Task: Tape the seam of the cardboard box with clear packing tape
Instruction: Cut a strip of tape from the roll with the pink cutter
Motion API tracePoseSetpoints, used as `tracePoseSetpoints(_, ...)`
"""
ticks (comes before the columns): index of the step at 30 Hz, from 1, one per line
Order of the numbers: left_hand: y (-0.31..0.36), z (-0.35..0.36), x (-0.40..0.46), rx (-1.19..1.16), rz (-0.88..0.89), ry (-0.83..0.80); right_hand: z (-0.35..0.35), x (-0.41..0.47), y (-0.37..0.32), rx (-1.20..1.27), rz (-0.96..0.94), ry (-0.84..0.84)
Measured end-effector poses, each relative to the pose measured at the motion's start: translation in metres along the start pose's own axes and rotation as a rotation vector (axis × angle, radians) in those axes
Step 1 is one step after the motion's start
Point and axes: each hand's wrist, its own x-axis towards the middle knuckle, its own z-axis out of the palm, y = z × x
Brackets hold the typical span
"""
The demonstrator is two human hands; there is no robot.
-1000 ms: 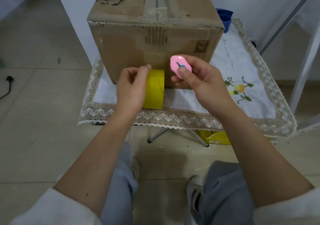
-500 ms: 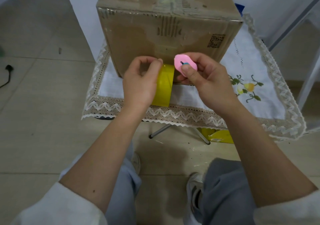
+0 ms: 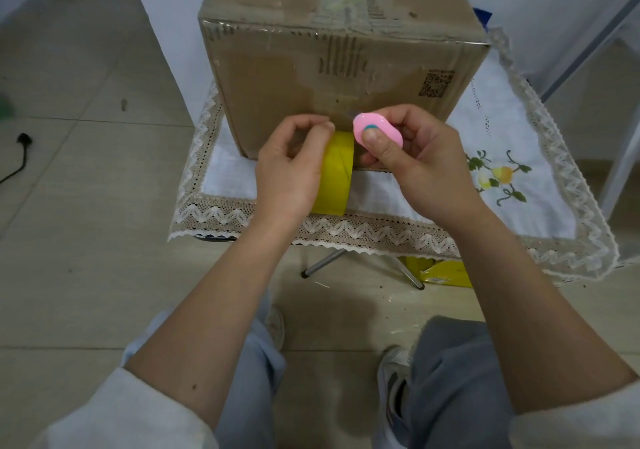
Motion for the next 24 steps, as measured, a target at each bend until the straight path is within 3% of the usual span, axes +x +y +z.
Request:
tracePoseSetpoints(7,-0.003,0.002,-0.003,-0.028,0.007,0.001,-0.003,0.001,0.002,-0.078,-0.075,0.032)
tracePoseSetpoints(14,-0.006,0.007,-0.006,-0.053,0.038,0.071,-0.002,0.003,-0.009,-0.565,-0.376,0.085)
tracePoseSetpoints(24,-0.008,0.005,-0.011,-0.042,0.063,0.093,0.006,0.012,-0.027,-0.892,-0.433,-0.027)
